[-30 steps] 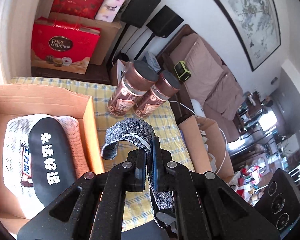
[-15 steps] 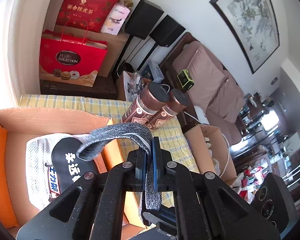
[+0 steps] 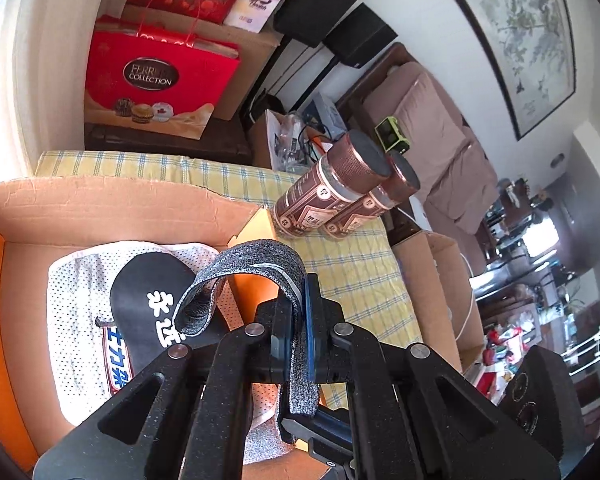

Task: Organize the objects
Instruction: 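Carry the headband into the orange box over the eye mask and open both grippers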

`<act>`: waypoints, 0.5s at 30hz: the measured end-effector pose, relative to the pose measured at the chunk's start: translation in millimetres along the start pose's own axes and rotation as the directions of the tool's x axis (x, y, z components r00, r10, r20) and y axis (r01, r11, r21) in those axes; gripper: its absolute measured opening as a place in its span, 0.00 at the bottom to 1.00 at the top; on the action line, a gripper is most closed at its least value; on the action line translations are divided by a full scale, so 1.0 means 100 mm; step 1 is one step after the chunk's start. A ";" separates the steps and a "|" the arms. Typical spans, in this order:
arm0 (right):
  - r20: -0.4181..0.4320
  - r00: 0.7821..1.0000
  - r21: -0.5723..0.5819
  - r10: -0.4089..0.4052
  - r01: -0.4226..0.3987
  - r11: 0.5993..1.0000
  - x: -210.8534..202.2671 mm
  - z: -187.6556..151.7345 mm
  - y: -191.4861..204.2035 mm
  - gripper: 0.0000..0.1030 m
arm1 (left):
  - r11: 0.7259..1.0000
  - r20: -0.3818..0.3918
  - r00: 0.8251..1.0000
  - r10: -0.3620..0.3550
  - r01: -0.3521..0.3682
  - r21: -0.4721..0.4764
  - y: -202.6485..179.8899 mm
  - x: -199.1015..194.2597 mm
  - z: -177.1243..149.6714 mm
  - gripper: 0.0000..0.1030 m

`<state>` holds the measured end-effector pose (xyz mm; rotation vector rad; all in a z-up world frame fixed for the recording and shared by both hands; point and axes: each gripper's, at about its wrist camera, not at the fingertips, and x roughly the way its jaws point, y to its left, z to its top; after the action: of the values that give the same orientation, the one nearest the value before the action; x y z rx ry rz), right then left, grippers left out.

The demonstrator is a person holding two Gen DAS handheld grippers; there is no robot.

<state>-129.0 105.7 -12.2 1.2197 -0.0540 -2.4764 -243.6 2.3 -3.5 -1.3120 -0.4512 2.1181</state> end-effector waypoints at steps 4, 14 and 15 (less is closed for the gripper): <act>0.019 1.000 0.011 -0.005 0.005 1.000 0.01 0.06 0.01 0.07 | 0.999 0.026 1.000 0.000 -0.001 0.049 -0.09 -0.05 0.10 0.04; -0.025 1.000 0.019 -0.016 0.016 1.000 0.20 0.09 0.04 0.07 | 0.999 -0.014 1.000 0.021 -0.021 0.028 0.11 0.11 0.08 0.04; -0.044 0.999 0.011 -0.017 0.017 1.000 0.24 0.06 0.06 0.07 | 1.000 -0.036 0.999 0.031 -0.031 0.007 0.19 0.16 0.03 0.04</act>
<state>-144.9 91.4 -25.4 1.2831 -0.0458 -2.4663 -257.7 -2.3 -23.6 -1.3595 -0.4110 2.1157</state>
